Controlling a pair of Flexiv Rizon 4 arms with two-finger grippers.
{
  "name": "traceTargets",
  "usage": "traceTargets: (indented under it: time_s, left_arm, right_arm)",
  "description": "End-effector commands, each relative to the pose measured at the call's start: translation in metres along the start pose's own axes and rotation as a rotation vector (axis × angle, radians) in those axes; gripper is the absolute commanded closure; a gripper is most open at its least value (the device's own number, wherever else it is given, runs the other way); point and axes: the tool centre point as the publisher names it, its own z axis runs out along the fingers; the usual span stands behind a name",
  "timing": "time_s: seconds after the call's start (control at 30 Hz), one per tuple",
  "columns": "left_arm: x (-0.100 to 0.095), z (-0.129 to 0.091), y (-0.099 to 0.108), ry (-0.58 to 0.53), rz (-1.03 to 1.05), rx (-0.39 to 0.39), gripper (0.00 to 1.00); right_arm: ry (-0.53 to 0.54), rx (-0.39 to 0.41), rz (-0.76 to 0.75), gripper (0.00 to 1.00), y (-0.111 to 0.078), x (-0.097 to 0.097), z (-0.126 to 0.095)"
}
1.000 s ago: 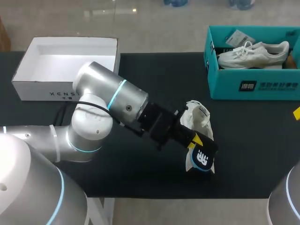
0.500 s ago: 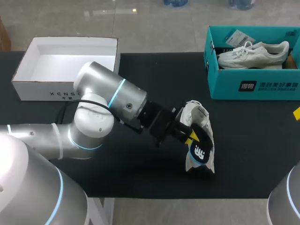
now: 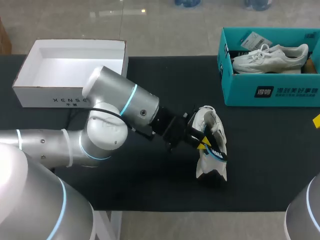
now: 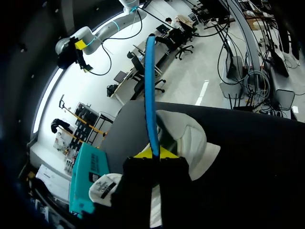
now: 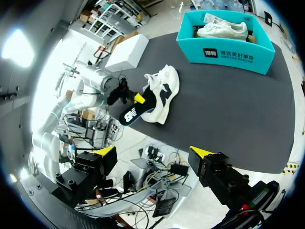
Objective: Take the shoe out of the shoebox, open the shoe tongue, remove and reinsert the insole, then place the shoe into the shoebox
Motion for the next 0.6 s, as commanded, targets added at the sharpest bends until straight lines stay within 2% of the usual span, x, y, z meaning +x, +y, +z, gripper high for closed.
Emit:
traceTargets:
  time_s: [0.03,0.23,0.27,0.33,0.37,0.43,0.5,0.6]
  left_arm:
    - [0.000,0.005,0.006,0.001,-0.003,-0.037,1.00]
    - [0.000,-0.002,0.001,-0.002,0.000,-0.043,1.00]
    - [0.000,-0.003,0.000,-0.002,-0.001,-0.041,0.94]
    - [0.000,-0.006,-0.003,-0.007,0.000,-0.044,0.66]
    - [0.000,-0.007,-0.004,-0.009,0.001,-0.044,0.67]
    - [0.000,-0.009,-0.007,-0.013,0.003,-0.045,0.58]
    - [0.001,-0.009,-0.010,-0.016,0.004,-0.042,0.62]
    - [0.002,-0.007,-0.015,-0.015,0.010,-0.036,0.62]
  right_arm:
    - [-0.006,-0.088,0.002,0.00,-0.009,0.002,0.000]
    - [-0.006,-0.088,0.002,0.00,-0.009,0.002,0.000]
    - [-0.006,-0.088,0.002,0.00,-0.009,0.002,0.000]
    - [-0.006,-0.088,0.002,0.00,-0.009,0.002,0.000]
    - [-0.006,-0.088,0.002,0.00,-0.009,0.002,0.000]
    - [-0.006,-0.088,0.002,0.00,-0.009,0.002,0.000]
    - [-0.006,-0.088,0.002,0.00,-0.009,0.002,0.000]
    - [-0.006,-0.088,0.002,0.00,-0.009,0.002,0.000]
